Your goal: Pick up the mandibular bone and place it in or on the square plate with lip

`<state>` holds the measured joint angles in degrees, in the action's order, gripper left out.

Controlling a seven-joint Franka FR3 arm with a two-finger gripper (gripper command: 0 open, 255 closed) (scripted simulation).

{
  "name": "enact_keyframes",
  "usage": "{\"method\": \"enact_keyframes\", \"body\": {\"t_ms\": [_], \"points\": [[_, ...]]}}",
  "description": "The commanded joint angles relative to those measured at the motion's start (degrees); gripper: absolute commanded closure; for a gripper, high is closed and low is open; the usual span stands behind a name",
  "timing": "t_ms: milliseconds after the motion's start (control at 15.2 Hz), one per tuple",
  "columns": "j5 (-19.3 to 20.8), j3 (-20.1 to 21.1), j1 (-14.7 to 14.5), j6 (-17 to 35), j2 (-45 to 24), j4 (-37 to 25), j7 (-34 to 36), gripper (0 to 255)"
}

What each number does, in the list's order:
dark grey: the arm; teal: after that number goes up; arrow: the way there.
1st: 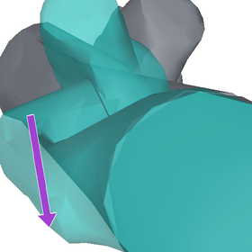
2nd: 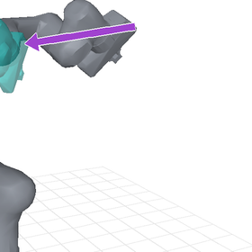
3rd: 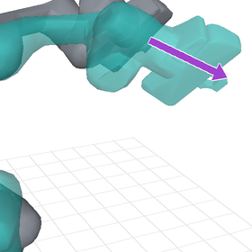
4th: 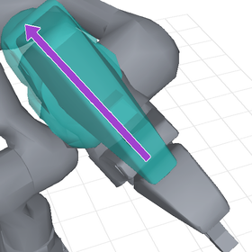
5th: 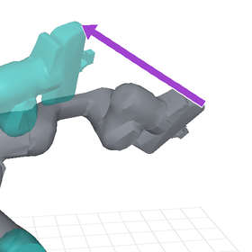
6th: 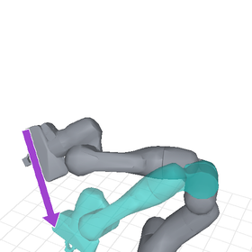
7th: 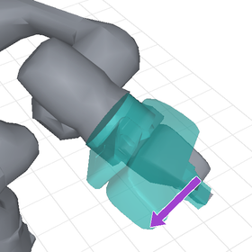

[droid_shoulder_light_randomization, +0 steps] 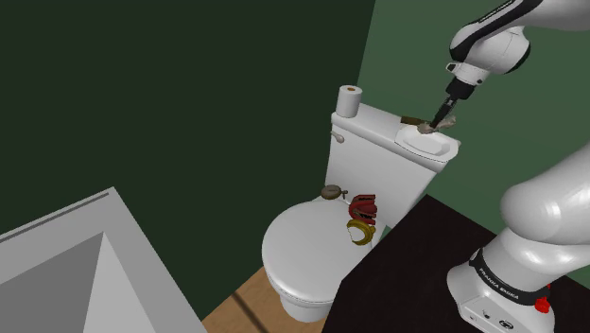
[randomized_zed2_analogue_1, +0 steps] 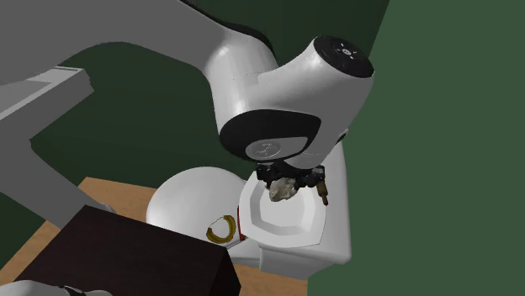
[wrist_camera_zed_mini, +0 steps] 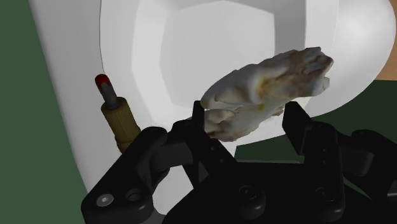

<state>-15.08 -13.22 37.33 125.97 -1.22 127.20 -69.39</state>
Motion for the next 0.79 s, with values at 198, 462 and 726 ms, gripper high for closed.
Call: {"method": "enact_keyframes", "body": {"t_ms": [198,462,726], "points": [[-1.3,0.1,0.0,3.3,-1.9,1.6,-1.4,255],[-2.6,0.3,0.0,6.0,-3.9,2.6,-2.8,255],[-3.7,0.4,0.0,8.0,-5.5,3.1,-3.8,255]]}}
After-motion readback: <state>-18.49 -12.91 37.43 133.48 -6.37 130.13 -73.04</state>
